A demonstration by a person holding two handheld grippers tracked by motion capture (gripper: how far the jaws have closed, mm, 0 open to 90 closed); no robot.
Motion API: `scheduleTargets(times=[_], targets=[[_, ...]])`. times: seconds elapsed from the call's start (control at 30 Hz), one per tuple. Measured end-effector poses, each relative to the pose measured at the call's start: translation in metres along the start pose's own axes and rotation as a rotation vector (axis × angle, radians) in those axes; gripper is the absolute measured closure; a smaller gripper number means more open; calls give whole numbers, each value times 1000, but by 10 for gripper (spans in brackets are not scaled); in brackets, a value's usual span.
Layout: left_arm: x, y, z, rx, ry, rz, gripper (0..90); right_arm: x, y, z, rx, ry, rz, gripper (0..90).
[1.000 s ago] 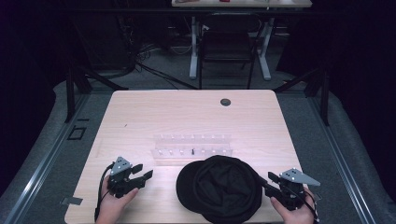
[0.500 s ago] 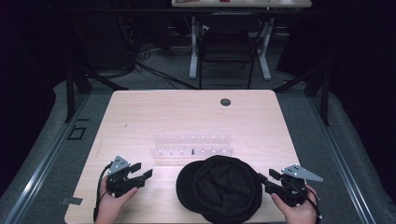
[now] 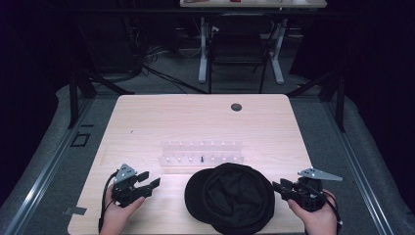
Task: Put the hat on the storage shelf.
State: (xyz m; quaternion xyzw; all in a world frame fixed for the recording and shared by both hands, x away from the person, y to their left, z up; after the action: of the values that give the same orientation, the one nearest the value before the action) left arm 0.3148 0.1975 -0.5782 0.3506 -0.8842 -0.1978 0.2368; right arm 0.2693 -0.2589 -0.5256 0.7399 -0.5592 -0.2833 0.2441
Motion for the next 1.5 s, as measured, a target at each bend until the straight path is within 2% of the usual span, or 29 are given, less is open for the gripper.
scheduleTargets(times=[0.07, 0.13, 0.2, 0.3, 0.47, 0.67, 0.9, 1.0, 1.13, 1.23, 1.27, 1.3, 1.5], targets=[[1, 0, 0, -5, 0, 7, 451, 1, 0, -1, -16, -30, -37, 584], [1, 0, 0, -4, 0, 9, 452, 1, 0, -1, -25, -37, -42, 600], [2, 0, 0, -5, -1, 12, 453, 1, 0, 0, -63, -46, -56, 637], [1, -1, 0, 0, 1, 8, 452, 1, 0, 0, -92, -46, -45, 667], [2, -1, 0, -4, 4, 11, 452, 0, 0, 1, -133, -78, -59, 674], [1, -1, 1, -3, 7, 11, 452, 0, -8, 7, -205, -128, -36, 678], [1, -1, 1, -3, 8, 11, 452, 2, -17, 12, -284, -140, -14, 714], [1, -1, 1, -21, 6, 13, 452, 3, -20, 12, -320, -152, -14, 721], [1, -2, 1, -14, 9, 11, 452, 4, -22, 13, -343, -169, -31, 724], [1, -2, 1, -13, 9, 13, 452, 4, -24, 14, -391, -191, -50, 744], [1, -2, 1, -13, 9, 13, 453, 4, -24, 14, -391, -191, -50, 744], [1, -2, 1, -12, 8, 16, 452, 4, -25, 15, -413, -186, -60, 752], [2, -2, 1, -11, 5, 20, 454, 5, -31, 17, -437, -210, -62, 759]])
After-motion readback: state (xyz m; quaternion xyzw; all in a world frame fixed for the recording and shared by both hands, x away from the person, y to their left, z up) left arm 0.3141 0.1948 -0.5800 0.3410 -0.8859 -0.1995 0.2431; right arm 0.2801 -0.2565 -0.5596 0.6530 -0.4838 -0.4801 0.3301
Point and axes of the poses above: each handheld gripper's, and its own axes: y roughly backward along the jaws, z roughly out of its underside, x roughly to its right, the point moved 5 cm from there along -y, roughly forward along the jaws, and after that the axes turned 11 degrees about z, right-handed, at the moved point
